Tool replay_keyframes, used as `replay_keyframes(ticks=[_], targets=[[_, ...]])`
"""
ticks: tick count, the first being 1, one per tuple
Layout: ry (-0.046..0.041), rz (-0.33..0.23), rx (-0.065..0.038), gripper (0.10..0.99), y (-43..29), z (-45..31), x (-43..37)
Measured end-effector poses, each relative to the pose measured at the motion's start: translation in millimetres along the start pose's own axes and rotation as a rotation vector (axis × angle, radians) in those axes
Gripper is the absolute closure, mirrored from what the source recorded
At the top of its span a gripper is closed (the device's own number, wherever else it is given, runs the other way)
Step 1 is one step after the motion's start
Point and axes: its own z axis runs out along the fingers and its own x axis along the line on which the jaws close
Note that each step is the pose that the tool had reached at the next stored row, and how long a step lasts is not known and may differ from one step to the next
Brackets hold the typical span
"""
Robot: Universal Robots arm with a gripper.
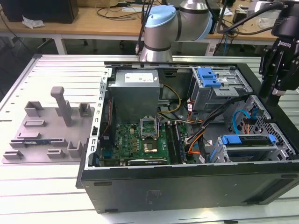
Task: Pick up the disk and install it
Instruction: 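Insert the first disk wire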
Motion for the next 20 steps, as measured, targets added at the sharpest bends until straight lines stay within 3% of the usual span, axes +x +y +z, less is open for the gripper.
replay_keyframes(ticks=[3,5,12,13,14,17,19,20], targets=[[0.0229,0.0,-0.002,0.643,0.4,6.0,-4.2],[0.0255,-0.004,-0.004,0.643,0.5,11.8,-6.9],[0.0401,-0.028,-0.004,0.643,1.7,16.9,-15.3],[0.0427,-0.028,-0.004,0.659,2.0,18.8,-17.3],[0.0451,-0.028,-0.004,0.729,2.2,20.5,-19.1],[0.049,-0.027,-0.003,0.729,0.4,25.2,-22.5],[0.0502,-0.02,-0.006,0.729,-2.8,25.6,-23.3],[0.0553,0.0,-0.012,0.729,-3.4,26.0,-23.6]])
